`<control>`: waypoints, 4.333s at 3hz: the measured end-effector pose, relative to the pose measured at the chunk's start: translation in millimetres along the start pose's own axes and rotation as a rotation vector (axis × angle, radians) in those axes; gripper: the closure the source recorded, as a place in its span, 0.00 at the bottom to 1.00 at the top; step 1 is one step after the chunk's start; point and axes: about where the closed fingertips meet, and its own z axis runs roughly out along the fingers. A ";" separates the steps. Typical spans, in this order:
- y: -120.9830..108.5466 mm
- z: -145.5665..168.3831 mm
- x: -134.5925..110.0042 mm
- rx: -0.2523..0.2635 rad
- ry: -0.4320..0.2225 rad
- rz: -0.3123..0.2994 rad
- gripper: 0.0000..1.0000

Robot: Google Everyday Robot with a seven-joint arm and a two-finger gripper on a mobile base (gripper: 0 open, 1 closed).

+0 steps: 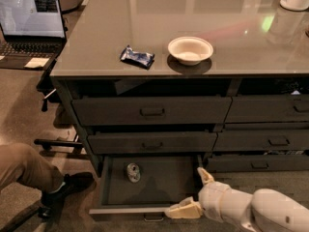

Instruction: Pick 7up can from bottom drawer and place on counter

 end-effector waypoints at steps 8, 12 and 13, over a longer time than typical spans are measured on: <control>7.2 310.4 93.7 -0.123 -0.140 0.053 0.00; -87.7 425.1 117.5 -0.029 -0.166 -0.099 0.00; -92.8 449.0 124.5 -0.040 -0.141 -0.125 0.00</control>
Offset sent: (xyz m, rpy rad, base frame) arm 0.0727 0.1150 -0.2029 0.1834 0.0708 0.0489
